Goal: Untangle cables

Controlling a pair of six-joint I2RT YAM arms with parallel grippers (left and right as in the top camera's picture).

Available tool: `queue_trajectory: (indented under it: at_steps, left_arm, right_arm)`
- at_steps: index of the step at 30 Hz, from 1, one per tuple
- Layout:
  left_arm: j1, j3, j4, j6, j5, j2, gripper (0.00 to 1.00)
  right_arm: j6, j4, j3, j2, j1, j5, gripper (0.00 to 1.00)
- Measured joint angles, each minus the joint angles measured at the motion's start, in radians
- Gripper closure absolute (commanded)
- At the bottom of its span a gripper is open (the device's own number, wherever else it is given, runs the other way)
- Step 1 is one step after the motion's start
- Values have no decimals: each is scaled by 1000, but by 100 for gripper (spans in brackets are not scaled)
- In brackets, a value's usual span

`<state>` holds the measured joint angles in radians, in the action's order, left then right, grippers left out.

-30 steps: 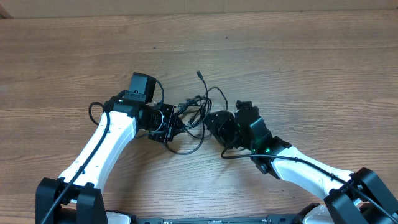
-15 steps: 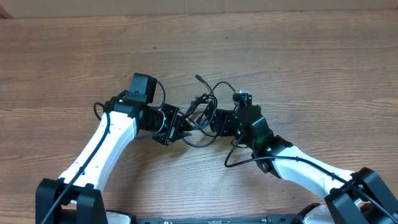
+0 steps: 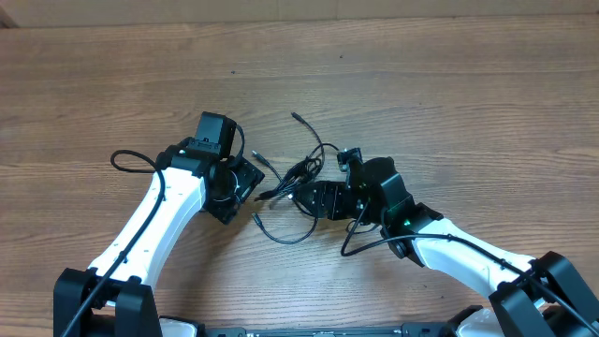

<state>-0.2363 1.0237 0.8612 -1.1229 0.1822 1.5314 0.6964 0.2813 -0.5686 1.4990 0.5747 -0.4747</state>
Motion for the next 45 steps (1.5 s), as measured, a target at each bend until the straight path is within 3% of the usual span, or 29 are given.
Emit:
queue_trajectory:
  at_steps: [4,9,13,14,16,18,20,25,29,31,33,37,39,45]
  left_arm:
    - [0,0,4,49,-4,0,24]
    - [0,0,4,68,-8,0,25]
    - [0,0,4,76,-8,0,25]
    - [0,0,3,77,-8,0,25]
    - [0,0,4,77,-8,0,24]
    - [0,0,3,78,-11,0,31]
    - [0,0,4,79,-11,0,38]
    - [0,0,3,94,-11,0,28]
    - [0,0,0,191,29,0,36]
    - [0,0,0,254,49,0,42]
    - [0,0,0,300,70,0,46]
    - [0,0,-16,349,102,0,47]
    - [0,0,-35,344,115,0,50]
    - [0,0,-83,210,147,0,59]
  right_arm:
    - [43,118,-1,0,-6,-41,6]
    - [25,127,-1,0,-11,10,9]
    - [25,129,-1,0,-11,29,50]
    - [22,134,-1,0,-11,21,64]
    - [16,163,0,0,-11,-8,82]
    - [21,186,-1,0,-11,-42,96]
    - [17,180,-1,0,-11,-66,96]
    - [18,232,-1,0,-11,-113,95]
    - [15,248,-1,0,-19,-116,83]
    - [18,236,-1,0,-48,-114,72]
    - [20,207,-1,0,-85,-113,68]
    - [44,53,-3,0,-161,-103,69]
    - [51,-58,-4,0,-160,-92,75]
    - [63,-348,-3,0,-153,60,77]
